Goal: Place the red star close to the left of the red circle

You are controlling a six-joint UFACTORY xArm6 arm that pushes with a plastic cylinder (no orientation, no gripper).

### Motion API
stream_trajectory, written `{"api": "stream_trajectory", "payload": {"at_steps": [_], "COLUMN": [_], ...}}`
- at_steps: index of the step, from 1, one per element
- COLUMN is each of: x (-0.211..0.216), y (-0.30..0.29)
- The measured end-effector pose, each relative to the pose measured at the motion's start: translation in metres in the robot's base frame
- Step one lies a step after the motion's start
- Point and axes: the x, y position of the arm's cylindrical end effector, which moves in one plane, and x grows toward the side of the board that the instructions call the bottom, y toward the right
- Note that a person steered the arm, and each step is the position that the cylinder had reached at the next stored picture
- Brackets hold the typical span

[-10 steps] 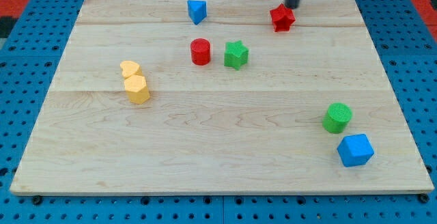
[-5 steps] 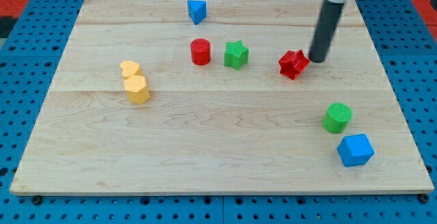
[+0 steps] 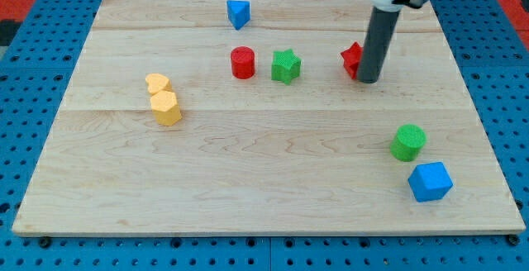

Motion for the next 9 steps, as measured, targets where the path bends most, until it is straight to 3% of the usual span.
{"api": "stream_trajectory", "payload": {"at_steps": [1,3,4,5,9], "x": [-0.006,-0.028,-0.041,-0.053,-0.072], "y": [0.017,-0.041,0.009,0.009,-0.095]}}
